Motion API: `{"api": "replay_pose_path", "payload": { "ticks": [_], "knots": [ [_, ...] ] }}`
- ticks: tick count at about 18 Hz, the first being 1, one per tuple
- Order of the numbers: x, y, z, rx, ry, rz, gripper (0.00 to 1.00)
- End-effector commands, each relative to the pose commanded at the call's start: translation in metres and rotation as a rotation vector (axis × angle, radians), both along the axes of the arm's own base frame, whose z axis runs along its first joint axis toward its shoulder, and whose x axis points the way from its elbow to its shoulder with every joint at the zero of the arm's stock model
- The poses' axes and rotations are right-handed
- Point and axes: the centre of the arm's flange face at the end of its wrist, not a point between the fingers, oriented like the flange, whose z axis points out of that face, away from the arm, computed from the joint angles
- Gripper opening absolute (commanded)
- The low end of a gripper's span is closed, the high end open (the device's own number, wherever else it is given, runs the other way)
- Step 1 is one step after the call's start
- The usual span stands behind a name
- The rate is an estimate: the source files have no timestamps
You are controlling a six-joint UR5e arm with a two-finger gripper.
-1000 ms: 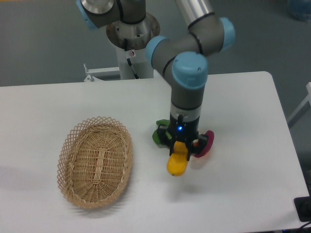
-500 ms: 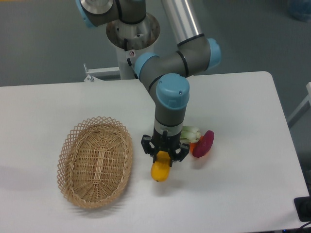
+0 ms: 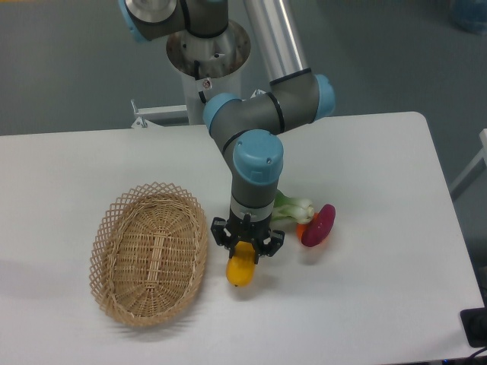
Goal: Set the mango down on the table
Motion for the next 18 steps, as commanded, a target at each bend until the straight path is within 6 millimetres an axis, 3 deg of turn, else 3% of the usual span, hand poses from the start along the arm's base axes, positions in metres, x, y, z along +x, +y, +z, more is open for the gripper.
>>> {"api": "replay_pose_path", "payload": {
  "ticks": [2,8,10,12,18],
  "knots": [
    [0.001,0.001,-0.002,-0.001,-0.001,-0.003,0.43],
    [0.0,0.001,0.001,0.002,0.006,-0.009,0.62],
    [-0.002,0.002,0.005,0.008,0.013,-0.01,0.77],
    [-0.005,0.004,0.009,0.016,0.021,-0.01,1.0],
    [-0.011,0.01,0.026,0.034,0.053,-0.025,1.0]
  ]
}}
